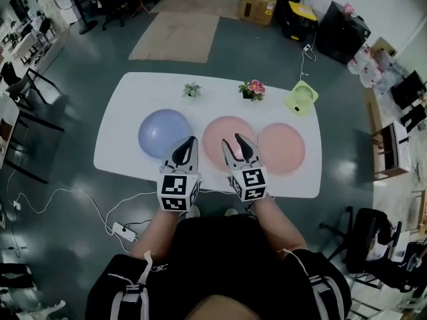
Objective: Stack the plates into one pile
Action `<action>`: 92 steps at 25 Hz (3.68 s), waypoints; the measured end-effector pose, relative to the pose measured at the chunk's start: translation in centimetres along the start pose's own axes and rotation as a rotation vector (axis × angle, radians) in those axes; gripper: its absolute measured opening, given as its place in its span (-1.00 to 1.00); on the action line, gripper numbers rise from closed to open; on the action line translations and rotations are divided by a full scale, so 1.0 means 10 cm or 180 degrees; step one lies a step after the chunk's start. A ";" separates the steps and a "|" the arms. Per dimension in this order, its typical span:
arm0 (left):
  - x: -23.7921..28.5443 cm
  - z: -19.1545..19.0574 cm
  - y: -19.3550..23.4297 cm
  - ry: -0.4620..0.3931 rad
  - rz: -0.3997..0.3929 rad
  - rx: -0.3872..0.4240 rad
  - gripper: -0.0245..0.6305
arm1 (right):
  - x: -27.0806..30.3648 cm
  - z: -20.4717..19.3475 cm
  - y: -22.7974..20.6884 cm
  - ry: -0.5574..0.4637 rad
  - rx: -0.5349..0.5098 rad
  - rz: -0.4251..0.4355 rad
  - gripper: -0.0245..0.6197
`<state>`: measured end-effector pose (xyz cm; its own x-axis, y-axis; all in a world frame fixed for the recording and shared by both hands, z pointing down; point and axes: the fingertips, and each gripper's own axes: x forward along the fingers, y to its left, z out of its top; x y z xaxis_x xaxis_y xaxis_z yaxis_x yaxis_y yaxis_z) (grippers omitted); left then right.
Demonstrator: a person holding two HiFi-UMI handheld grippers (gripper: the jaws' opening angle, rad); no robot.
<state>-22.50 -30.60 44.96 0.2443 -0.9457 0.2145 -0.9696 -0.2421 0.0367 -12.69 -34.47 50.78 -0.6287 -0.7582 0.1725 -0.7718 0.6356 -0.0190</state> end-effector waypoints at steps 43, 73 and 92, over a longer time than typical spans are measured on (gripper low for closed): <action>-0.74 -0.43 0.70 0.0133 0.0683 -0.0206 -0.88 | 0.34 -2.20 0.46 0.2212 -0.2932 0.0537 -0.78; -2.05 -0.63 1.91 0.0082 0.1822 -0.0443 -0.88 | 1.64 -2.07 2.66 0.1563 -0.3978 0.1666 -0.72; -1.50 -0.32 1.72 0.0031 0.1381 -0.0283 -0.88 | 0.95 0.65 1.76 -0.0338 -0.0184 0.0676 -0.70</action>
<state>-42.91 -19.88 45.48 -0.1854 -0.9534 0.2378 -0.9801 0.1968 0.0250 -32.83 -31.43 45.64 -0.7852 -0.6157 0.0662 -0.6163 0.7874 0.0131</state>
